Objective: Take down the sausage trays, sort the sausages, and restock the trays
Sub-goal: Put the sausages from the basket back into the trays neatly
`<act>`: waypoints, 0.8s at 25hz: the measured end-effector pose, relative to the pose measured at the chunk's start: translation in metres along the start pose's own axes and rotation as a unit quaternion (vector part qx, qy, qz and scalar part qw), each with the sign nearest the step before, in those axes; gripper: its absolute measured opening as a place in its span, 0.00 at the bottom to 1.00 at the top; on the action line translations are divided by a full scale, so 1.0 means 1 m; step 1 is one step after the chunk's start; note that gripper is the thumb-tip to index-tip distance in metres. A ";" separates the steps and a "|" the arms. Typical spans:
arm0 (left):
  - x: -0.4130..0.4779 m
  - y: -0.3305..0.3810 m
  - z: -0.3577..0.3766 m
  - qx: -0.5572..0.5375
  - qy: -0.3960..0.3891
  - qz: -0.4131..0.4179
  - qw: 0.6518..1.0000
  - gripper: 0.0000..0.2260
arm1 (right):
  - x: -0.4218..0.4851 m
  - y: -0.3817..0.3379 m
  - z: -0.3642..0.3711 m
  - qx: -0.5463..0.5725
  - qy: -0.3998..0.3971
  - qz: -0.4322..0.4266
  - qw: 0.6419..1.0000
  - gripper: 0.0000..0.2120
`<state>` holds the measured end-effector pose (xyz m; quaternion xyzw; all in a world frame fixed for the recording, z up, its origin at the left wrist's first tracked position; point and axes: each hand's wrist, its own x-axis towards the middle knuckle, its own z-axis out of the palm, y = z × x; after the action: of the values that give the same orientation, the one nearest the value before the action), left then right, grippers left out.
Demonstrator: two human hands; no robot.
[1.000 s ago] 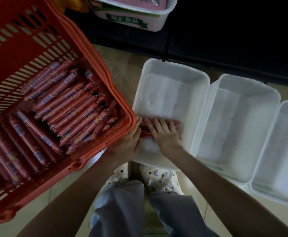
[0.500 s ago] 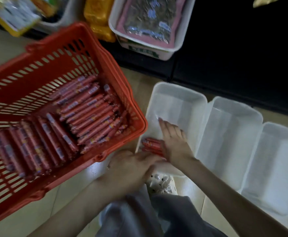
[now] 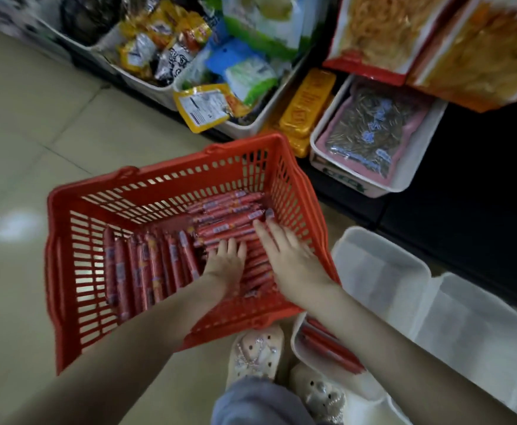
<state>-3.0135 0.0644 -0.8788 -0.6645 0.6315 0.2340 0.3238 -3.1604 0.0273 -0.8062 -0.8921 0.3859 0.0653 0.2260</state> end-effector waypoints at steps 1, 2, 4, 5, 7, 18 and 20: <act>0.004 0.003 0.005 0.001 0.006 0.009 1.000 0.43 | 0.012 0.001 0.009 -0.017 -0.054 0.015 0.998 0.43; 0.006 0.005 0.009 -0.013 0.010 0.015 1.000 0.41 | 0.023 0.003 0.018 -0.039 -0.109 0.030 0.993 0.44; 0.006 0.007 0.017 -0.056 0.012 0.021 0.998 0.32 | 0.040 0.006 0.032 -0.073 -0.173 0.045 0.981 0.46; 0.006 0.008 0.021 -0.068 0.013 0.027 0.997 0.27 | 0.046 0.009 0.039 -0.092 -0.193 0.041 0.976 0.45; 0.000 0.012 0.024 -0.086 0.014 0.052 0.995 0.22 | 0.048 0.013 0.049 -0.125 -0.227 0.019 0.966 0.43; -0.078 -0.003 -0.091 0.006 0.269 0.095 0.958 0.17 | 0.005 0.007 -0.036 -0.111 0.061 -0.029 0.992 0.13; -0.089 0.021 -0.104 -0.007 0.399 0.113 0.910 0.15 | -0.028 0.023 -0.048 -0.156 0.193 0.009 0.969 0.10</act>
<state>-3.0529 0.0506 -0.7464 -0.6289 0.7773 -0.0117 0.0116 -3.1993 0.0102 -0.7636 -0.9088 0.4148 -0.0462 0.0045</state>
